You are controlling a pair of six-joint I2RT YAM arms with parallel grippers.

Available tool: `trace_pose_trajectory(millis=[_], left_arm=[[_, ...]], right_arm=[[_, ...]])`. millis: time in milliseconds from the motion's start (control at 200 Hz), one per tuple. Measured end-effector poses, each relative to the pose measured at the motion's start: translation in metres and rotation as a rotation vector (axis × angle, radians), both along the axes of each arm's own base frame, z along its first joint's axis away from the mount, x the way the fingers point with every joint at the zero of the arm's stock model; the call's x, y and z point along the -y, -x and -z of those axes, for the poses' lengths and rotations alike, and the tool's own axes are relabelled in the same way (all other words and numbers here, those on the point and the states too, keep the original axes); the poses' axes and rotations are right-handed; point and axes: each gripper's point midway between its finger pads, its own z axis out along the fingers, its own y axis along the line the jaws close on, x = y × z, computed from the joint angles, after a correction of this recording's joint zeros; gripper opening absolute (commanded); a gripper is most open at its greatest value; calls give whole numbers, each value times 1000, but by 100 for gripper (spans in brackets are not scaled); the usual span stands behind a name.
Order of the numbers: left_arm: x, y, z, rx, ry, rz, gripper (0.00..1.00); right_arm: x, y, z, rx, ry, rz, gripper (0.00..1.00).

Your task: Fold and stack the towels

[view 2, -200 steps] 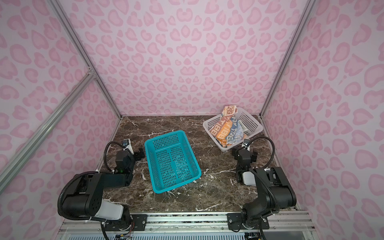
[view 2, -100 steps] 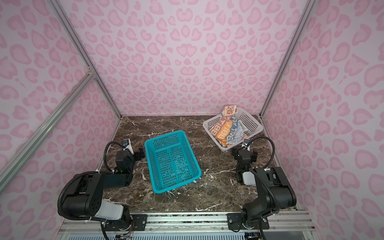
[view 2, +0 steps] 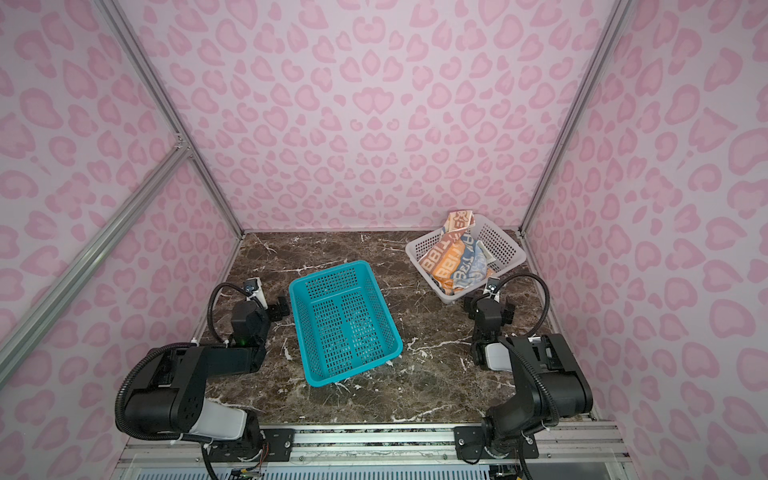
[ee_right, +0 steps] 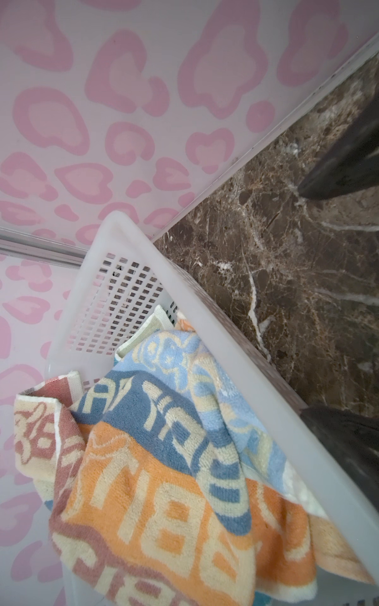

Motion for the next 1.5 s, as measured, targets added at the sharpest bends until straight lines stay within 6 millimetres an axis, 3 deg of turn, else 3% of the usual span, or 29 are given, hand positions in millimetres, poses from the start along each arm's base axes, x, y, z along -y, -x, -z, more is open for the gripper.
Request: trace_pose_trajectory(millis=[205,370,440,600,775,925,1045,1215,1315,1395,1500], left_arm=[[-1,1,-2,4,1,-7,97],[-12,-7,-32,43,7,-72,97],[-15,-4,-37,37,9,-90,97],[-24,7,-50,20,29,-152,97],[-29,11,-98,61,91,-203,97],[-15,16,-129,29,169,-191,97],[13,25,-125,-59,240,-112,97],[51,42,-106,-206,311,-29,97],[70,52,-95,-285,331,10,97],[78,59,-86,-333,346,25,97],[82,64,-77,-377,372,25,97]], right_arm=[[0,0,0,0,0,0,100],[2,1,-8,15,0,11,100],[2,3,-17,28,8,25,100],[3,3,-62,88,22,82,100],[9,20,-75,56,40,161,100],[5,27,-105,80,-28,178,100],[-25,23,-116,66,-99,59,100],[-111,8,-124,-42,-133,-171,100],[-167,8,-120,-123,-122,-297,100],[-212,12,-111,-192,-119,-398,94],[-249,14,-96,-282,-130,-480,90]])
